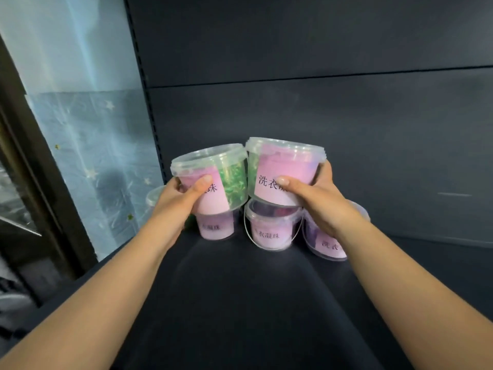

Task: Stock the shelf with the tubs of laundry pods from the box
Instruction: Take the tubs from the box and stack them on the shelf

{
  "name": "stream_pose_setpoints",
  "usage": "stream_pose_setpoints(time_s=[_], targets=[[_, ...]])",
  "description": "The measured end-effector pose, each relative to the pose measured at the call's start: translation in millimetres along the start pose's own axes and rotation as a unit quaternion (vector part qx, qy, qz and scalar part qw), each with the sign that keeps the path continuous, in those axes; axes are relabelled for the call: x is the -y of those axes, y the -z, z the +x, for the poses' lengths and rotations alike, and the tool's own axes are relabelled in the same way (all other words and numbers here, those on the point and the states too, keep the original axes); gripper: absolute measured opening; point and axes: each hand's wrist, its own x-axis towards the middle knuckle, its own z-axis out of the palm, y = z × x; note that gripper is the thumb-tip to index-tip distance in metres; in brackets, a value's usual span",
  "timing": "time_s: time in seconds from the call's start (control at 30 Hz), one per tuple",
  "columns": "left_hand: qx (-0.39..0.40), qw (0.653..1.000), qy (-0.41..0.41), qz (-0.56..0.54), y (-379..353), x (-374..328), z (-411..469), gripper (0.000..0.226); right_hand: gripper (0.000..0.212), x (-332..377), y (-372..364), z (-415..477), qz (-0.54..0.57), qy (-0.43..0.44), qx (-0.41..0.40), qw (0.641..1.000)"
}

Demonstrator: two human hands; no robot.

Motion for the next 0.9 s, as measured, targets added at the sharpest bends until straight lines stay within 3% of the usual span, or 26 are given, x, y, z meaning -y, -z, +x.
stream_pose_setpoints(time_s=[0.17, 0.3, 0.57, 0.63, 0.77, 0.9], targets=[[-0.002, 0.991, -0.043, 0.128, 2, 11, 52, 0.058, 0.089, -17, -14, 24, -0.072, 0.019, -0.068, 0.995], [0.047, 0.981, -0.042, 0.183, 11, 36, 77, 0.063, 0.087, -36, -20, 23, -0.157, 0.014, -0.118, 0.98], [0.144, 0.955, -0.053, 0.252, 24, 48, 100, 0.066, 0.081, -48, -18, 17, -0.217, -0.026, -0.11, 0.969], [0.176, 0.949, -0.054, 0.257, 26, 46, 105, 0.067, 0.087, -47, -17, 18, -0.205, -0.036, -0.113, 0.972], [0.211, 0.947, -0.071, 0.23, 29, 46, 112, 0.063, 0.13, -46, -15, 21, -0.156, -0.066, -0.107, 0.98], [0.162, 0.971, -0.087, 0.15, 34, 52, 113, 0.061, 0.108, -43, -11, 20, -0.068, -0.05, -0.118, 0.989]])
